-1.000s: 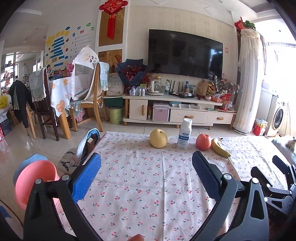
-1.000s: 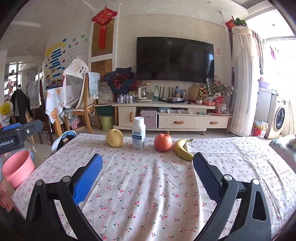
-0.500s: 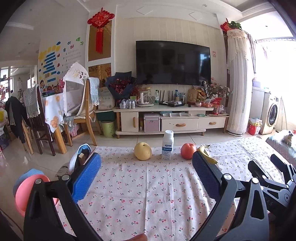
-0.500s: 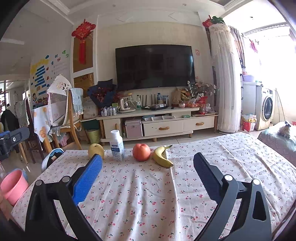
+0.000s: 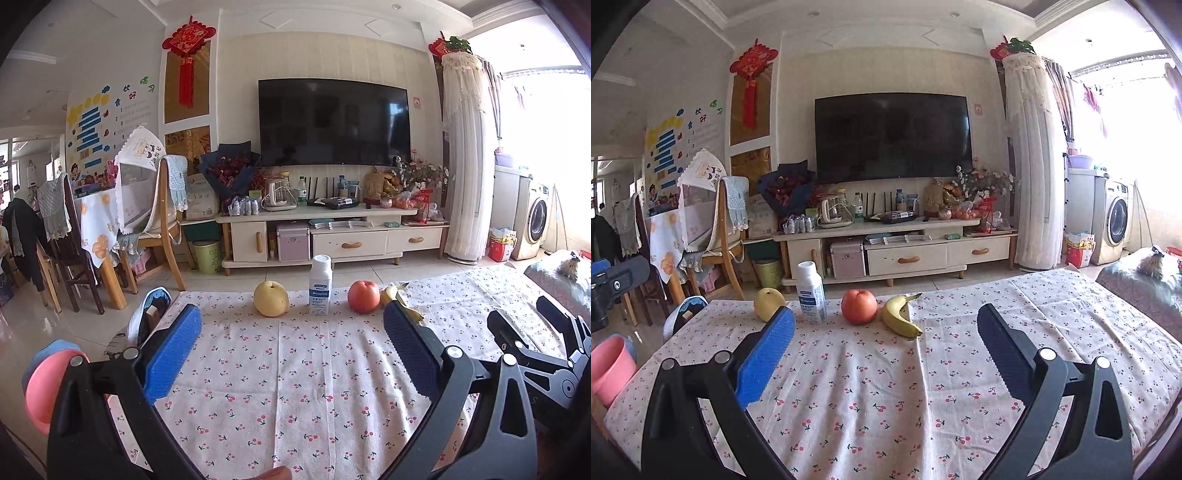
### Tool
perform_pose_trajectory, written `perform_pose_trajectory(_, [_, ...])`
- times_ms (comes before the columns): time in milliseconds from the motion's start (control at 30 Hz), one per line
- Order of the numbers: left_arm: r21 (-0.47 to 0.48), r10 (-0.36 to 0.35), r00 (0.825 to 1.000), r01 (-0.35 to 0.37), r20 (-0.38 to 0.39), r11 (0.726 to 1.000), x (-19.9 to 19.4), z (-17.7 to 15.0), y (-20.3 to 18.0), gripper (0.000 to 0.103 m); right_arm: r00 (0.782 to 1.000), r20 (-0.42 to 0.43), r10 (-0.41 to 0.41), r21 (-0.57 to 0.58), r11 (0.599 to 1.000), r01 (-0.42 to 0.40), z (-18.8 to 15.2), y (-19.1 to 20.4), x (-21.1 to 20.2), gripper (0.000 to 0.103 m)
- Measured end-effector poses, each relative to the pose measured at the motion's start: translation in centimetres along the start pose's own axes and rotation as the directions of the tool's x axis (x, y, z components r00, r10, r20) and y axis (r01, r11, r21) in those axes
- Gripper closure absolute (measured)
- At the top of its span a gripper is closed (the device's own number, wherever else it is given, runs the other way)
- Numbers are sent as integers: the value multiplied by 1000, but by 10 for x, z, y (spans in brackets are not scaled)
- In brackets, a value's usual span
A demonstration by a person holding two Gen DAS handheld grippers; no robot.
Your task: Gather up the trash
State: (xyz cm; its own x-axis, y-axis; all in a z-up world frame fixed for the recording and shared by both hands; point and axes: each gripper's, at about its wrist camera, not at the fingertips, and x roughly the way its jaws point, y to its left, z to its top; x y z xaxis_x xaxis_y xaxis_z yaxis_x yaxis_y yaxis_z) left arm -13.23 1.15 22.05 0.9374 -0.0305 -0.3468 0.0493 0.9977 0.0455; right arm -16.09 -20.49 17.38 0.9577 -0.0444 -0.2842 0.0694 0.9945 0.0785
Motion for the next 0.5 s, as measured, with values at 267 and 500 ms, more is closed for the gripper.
perform_pose_trajectory(267, [-3,-3,1000,3,1,1000,1,-1,0,4,1000,1,8,-13,1000,-8,-2,4,3,5])
perform_pose_trajectory(500, [-14,-8,1000,8,-4,1000,2,-4,6,4,1000,-5,9,-24,1000,-9,-6,7,7,5])
